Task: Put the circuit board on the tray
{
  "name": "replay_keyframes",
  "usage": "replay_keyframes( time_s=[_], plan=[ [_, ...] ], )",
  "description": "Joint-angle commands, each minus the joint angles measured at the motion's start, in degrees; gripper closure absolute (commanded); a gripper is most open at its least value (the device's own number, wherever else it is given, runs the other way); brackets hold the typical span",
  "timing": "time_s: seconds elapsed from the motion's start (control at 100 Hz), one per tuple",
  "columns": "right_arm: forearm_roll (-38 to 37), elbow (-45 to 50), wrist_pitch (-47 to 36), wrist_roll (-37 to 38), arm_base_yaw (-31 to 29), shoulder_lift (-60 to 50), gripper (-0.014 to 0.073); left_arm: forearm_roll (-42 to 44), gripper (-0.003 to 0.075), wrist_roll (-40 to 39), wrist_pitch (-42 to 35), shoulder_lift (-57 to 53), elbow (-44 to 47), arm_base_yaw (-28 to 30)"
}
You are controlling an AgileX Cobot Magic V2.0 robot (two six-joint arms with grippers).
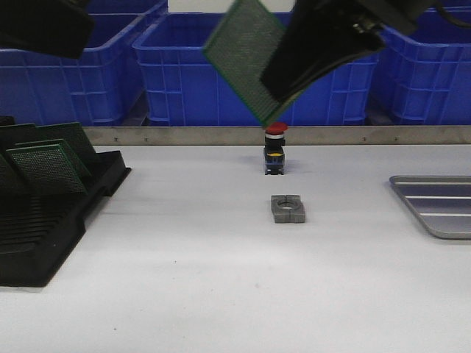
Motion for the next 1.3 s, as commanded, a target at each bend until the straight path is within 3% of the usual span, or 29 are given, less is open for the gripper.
replay_keyframes(
  time_s=[0.0,0.23,0.44,0.9,0.99,1.16,1.23,1.29],
  plan=[
    [1.5,-1.9,-0.1,2.3,-6.4,-0.8,0.0663,-3.8,0.0279,-0.6,-0.7,-0.8,-1.8,-0.5],
    [1.7,-1.9,-0.5,7.3,-20.1,6.0,0.0663,-3.8,0.0279,-0.6,-0.7,-0.8,-1.8,-0.5],
    [2.9,-1.9,-3.2,7.5,-28.2,14.6,0.0663,-3.8,0.0279,-0.6,-0.7,-0.8,-1.8,-0.5],
    [3.4,-2.1,-11.8,7.5,-31.8,23.7,0.0649,-3.8,0.0279,-0.7,-0.7,-0.8,-1.8,-0.5],
    [3.4,-2.1,-11.8,7.5,-31.8,23.7,0.0521,-3.8,0.0279,-0.7,-0.7,-0.8,-1.8,-0.5],
    [3.4,-2.1,-12.1,7.5,-31.9,23.5,0.0078,-3.8,0.0279,-0.7,-0.2,-0.8,-1.8,-0.5],
    [3.4,-2.1,-11.8,7.5,-32.0,23.3,-0.002,-3.7,0.0279,-0.7,-0.2,-0.8,-1.8,-0.5],
    [3.3,-2.1,-11.5,7.5,-32.5,22.9,-0.0036,-3.1,0.0279,-0.7,-1.6,-0.8,-1.8,-0.4]
  ],
)
